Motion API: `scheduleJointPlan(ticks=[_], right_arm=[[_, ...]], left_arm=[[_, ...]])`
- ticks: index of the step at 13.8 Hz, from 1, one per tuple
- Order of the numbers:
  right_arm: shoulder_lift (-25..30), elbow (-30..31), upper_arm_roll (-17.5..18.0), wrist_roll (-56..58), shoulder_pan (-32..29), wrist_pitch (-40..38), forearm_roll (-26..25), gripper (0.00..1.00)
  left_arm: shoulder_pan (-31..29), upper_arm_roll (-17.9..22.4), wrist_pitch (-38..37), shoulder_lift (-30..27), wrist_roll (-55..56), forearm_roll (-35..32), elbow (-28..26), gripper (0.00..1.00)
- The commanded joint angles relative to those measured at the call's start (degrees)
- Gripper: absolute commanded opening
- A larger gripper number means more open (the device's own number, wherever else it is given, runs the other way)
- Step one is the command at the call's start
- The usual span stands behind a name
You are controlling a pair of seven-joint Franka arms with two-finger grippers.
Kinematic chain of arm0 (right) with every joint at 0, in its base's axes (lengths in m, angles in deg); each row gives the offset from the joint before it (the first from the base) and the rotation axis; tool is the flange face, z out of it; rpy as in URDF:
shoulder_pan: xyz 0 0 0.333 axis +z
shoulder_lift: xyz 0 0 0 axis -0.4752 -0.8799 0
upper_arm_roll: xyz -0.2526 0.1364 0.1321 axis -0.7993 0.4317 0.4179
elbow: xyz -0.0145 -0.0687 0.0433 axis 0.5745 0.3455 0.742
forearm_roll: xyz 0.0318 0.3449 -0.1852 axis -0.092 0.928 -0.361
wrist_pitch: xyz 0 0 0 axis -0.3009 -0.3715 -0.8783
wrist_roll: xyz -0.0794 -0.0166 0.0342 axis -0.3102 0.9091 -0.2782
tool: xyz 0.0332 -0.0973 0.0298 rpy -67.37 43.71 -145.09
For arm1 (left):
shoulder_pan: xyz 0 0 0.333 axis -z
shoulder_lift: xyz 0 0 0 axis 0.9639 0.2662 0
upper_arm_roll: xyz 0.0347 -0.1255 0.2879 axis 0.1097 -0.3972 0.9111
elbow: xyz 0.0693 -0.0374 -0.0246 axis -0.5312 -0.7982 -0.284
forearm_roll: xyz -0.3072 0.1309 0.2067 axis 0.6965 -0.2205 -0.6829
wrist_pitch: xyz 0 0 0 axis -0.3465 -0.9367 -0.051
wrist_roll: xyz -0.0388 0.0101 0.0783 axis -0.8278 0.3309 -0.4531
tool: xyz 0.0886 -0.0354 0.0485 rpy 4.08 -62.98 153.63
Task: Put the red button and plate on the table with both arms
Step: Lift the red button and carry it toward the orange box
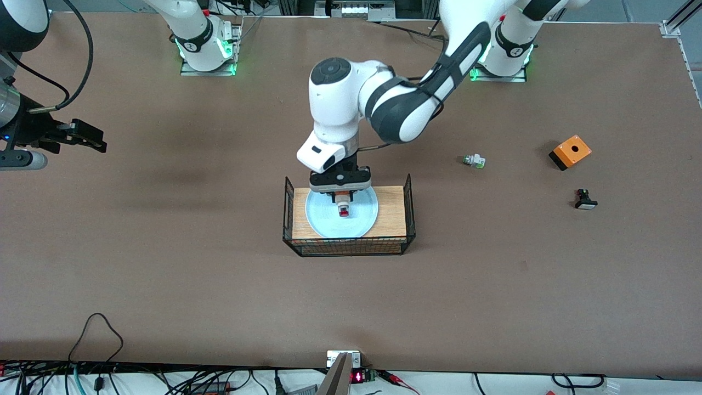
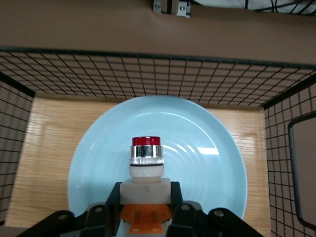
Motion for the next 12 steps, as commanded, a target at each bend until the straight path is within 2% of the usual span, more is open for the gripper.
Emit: scheduleJointPlan(ticks=[1,5,8,12], right_arm=[[-0.2,-0.9,0.2,0.0,-0.3,-0.3,0.6,1.00],[-0.2,-0.9,0.2,0.1,0.0,-0.4,0.6,1.00],[-0.3,-0.9,0.2,0.1,-0.1,-0.3,0.6,1.00],[-0.5,-0.9,0.3,-3.4,0.4,-0.6,1.0,1.00]], left_arm=[[-1.1,-0.4,-7.0,-6.3,-3.6,-0.5,-0.9,0.09],[-7.4,-0.3,-18.9,-13.8,-21.5,7.1,-0.9,0.09],[-13.7,-0.4,-27.2,-17.0,-35.1,10.6,-1.1,0.10],[-26.2,-0.8,-28.7,-18.2,-50.0,13.5,-7.7,0.09]])
